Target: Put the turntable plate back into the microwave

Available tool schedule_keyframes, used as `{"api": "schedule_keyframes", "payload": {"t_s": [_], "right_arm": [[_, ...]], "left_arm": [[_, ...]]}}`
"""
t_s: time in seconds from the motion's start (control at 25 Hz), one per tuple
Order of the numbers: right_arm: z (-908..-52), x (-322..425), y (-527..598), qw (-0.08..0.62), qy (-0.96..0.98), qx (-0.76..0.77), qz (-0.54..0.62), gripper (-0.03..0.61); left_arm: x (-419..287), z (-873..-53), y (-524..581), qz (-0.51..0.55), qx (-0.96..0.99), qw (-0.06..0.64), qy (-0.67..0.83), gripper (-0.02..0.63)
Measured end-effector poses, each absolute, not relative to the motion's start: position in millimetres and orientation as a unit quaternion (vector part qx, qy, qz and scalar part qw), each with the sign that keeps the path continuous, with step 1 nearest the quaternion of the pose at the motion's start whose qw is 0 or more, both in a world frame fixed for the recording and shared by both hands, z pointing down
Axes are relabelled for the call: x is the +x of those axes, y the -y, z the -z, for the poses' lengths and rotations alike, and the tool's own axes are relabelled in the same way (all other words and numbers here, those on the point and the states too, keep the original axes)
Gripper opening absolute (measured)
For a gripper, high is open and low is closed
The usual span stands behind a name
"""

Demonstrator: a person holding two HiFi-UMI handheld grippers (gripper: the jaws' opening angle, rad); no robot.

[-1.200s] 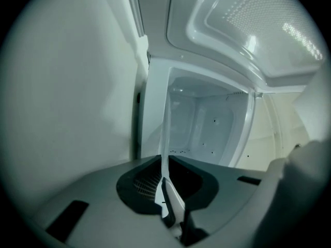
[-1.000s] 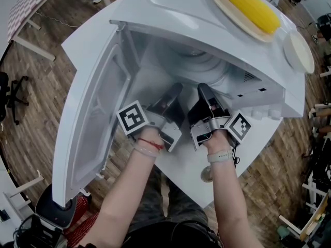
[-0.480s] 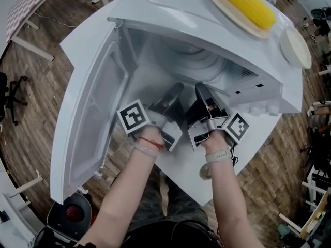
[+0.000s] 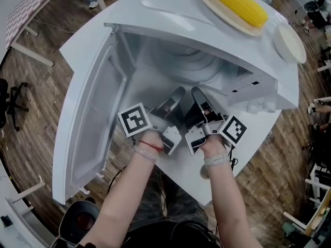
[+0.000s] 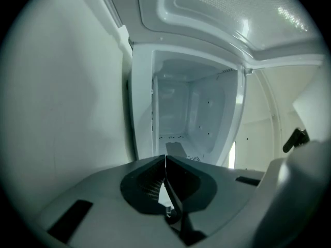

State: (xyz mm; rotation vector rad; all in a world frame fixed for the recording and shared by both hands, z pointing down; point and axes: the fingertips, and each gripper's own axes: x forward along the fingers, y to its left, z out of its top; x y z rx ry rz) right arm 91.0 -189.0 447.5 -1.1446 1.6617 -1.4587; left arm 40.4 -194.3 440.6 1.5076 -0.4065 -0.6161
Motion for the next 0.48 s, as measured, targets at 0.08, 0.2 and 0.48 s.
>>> {"api": "schedule_keyframes", "payload": {"t_s": [0.08,0.2,0.48], "right_arm": [[-446,88,183,0.309,-0.643,-0.436,0.549,0.032],[-444,81,172,0.278,-0.668,-0.436,0.535,0.032],[-437,70,144,0.232,-0.700,-0.440,0.512,0.032]], "left_arm": [[41,-439,188,0.267,0.675,0.665,0.178,0.018],[40,-441,177,0.256,0.686,0.657,0.182,0.014],[41,-438,149,0.244,0.699,0.650,0.172,0.012]]}}
